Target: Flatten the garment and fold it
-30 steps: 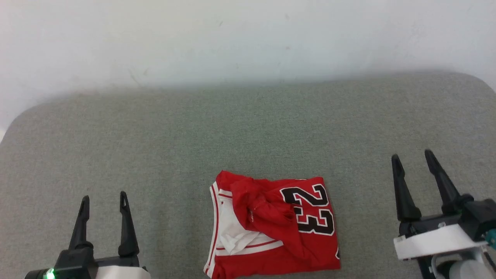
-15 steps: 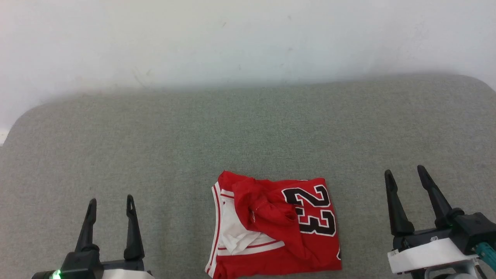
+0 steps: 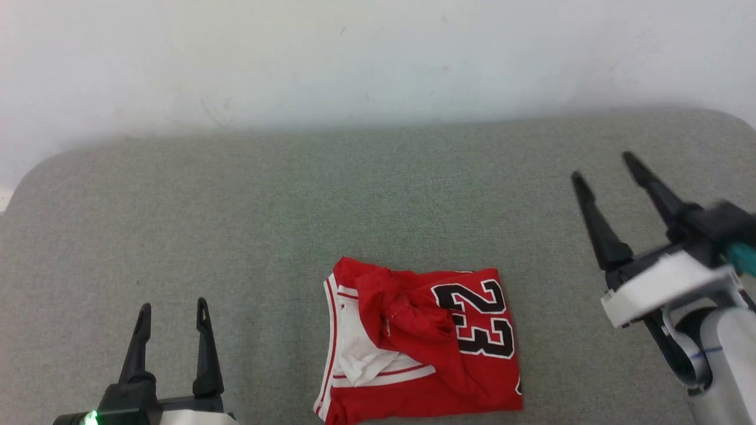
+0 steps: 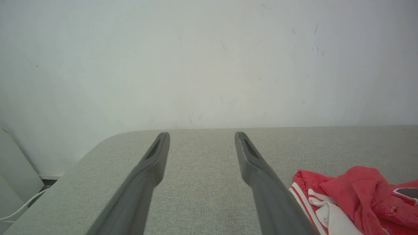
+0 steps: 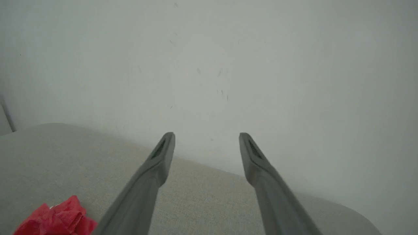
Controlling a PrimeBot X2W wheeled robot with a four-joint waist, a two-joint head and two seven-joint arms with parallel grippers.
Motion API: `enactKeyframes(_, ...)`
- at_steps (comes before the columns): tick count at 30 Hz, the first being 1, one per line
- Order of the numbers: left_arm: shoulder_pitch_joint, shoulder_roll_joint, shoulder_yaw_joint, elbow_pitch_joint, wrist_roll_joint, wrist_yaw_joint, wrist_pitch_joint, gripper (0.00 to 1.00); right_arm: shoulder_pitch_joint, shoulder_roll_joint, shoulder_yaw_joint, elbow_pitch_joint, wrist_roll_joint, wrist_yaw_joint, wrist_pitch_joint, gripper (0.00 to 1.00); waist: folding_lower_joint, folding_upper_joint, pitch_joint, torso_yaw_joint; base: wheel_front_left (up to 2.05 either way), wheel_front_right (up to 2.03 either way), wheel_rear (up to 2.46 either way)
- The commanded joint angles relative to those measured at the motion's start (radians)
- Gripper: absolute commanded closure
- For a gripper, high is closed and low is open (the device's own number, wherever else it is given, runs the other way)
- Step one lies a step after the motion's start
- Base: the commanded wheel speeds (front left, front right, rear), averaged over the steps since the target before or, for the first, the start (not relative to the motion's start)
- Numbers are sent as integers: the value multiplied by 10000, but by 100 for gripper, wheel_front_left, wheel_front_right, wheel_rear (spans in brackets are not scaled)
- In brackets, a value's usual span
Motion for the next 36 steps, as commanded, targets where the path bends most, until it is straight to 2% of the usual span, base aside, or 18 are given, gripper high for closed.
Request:
enactKeyframes(1, -68, -48, -29, 30, 8, 52, -49, 0, -351, -275, 382, 278, 453, -7, 783, 0, -1, -2, -9, 31, 0, 0, 0)
enactKeyframes(10, -185, -49, -156, 68, -18, 112, -49, 0, -2257, -2204, 3246, 1190, 4896, -7, 7210, 0, -1, -2, 165, 220, 0, 0, 0)
enactKeyframes(14, -340, -50, -276, 75, -41, 137, -49, 0, -2668, -2520, 3938, 1577, 6494, -7, 8933, 0, -1, -2, 415, 378, 0, 0, 0)
enactKeyframes(18, -607, -50, -417, 133, -78, 153, -49, 0, -2938, -2442, 4519, 2140, 7275, -7, 9685, 0, -1, -2, 725, 604, 0, 0, 0)
enactKeyframes(22, -877, -50, -543, 183, -106, 142, -49, 0, -3018, -2166, 4922, 2892, 7755, -7, 9874, 0, -1, -2, 1049, 875, 0, 0, 0)
enactKeyframes(31, -1236, -50, -571, 355, -170, 160, -49, 0, -2668, -1425, 5555, 4177, 8407, -7, 8925, 0, -1, -2, 1456, 1183, 0, 0, 0)
enactKeyframes(32, -1230, -50, -558, 387, -173, 164, -49, 0, -2629, -1438, 5719, 4134, 8442, -7, 8845, 11, -1, -2, 1441, 1173, 0, 0, 0)
enactKeyframes(33, -1215, -50, -537, 413, -173, 164, -49, 0, -2605, -1478, 5842, 4063, 8470, -7, 8696, 96, -1, -2, 1425, 1154, 0, 0, 0)
enactKeyframes(34, -1203, -50, -510, 436, -169, 162, -49, 0, -2574, -1532, 5934, 3995, 8565, -7, 8598, 100, -1, -2, 1396, 1131, 0, 0, 0)
enactKeyframes(36, -1168, -50, -449, 484, -152, 144, -49, 0, -2632, -1687, 6011, 3826, 8698, -7, 8258, 100, -1, -2, 1310, 1049, 0, 0, 0)
